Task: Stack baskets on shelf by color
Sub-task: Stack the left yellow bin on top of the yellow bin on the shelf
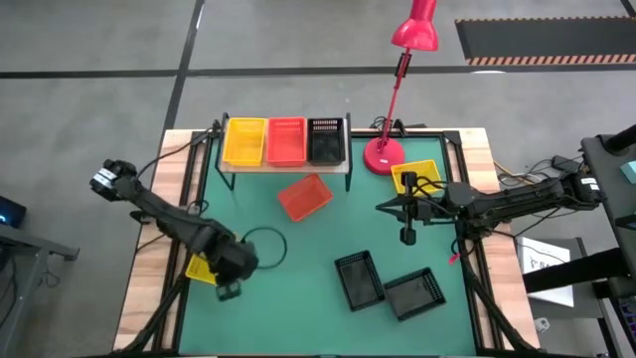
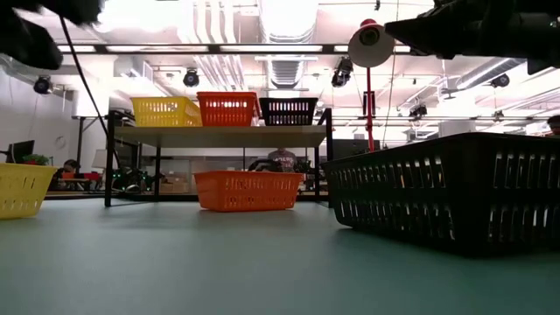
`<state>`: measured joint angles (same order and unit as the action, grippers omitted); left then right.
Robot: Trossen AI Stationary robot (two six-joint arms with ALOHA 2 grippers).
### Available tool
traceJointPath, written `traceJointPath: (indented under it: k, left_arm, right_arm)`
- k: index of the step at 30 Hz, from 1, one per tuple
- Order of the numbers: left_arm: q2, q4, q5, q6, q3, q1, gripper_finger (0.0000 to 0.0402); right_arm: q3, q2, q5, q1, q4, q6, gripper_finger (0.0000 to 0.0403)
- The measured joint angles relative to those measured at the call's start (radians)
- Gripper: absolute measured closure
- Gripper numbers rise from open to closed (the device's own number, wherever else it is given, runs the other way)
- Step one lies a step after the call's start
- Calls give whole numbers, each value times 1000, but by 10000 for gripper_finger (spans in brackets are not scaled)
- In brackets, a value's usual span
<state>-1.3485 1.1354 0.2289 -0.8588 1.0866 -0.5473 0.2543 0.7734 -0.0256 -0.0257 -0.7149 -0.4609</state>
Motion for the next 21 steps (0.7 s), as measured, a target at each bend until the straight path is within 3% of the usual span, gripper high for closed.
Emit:
traceJointPath:
  k: [3,9,16,21]
  left_arm:
    - [-7,-4,68,135,-6,-91,339]
    - [-12,-1,1,160,-64,-223,314]
    - [-21,-2,-45,132,-148,-244,260]
    - [-31,-10,-63,140,-192,-244,247]
  right_arm:
    - [0,0,1,0,1,-3,394]
    - [0,0,0,0,5,6,394]
    - [0,0,0,0,8,9,394]
    - [0,0,0,0,8,9,394]
